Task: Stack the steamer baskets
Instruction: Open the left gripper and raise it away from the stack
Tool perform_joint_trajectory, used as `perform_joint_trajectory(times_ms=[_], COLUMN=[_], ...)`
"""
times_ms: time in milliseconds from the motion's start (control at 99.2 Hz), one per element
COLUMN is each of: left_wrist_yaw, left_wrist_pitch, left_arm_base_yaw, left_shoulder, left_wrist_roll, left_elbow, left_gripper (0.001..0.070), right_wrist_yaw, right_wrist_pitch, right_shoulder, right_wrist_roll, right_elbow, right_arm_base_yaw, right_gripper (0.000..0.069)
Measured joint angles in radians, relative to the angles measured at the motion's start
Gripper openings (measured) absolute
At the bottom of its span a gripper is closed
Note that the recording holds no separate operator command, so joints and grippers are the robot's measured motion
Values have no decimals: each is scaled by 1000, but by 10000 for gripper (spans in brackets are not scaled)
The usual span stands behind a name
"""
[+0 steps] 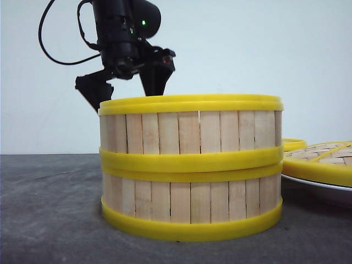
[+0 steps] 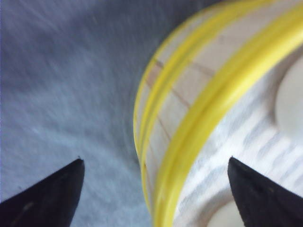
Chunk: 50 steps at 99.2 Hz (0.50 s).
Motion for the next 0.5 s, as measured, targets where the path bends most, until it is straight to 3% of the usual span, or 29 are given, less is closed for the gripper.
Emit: perform_joint_trajectory(times_ms=[222, 333, 504], left_wrist_yaw=[-1, -6, -54], left_wrist_pitch=[87, 174, 200], left_arm_base_yaw=[25, 28, 20], left_shoulder=[-55, -169, -412], left_wrist_roll=[-40, -61, -70], left_elbow=[204, 290, 297], left_gripper=[595, 544, 478], right_wrist_yaw=[-1, -21, 17], right_wrist_pitch=[13, 60, 63], right_shoulder=[0, 0, 114], right_wrist_roll=[2, 44, 67], right_elbow=[0, 14, 237], right_arm_base_yaw=[0, 0, -1], right_gripper=[11, 11, 10])
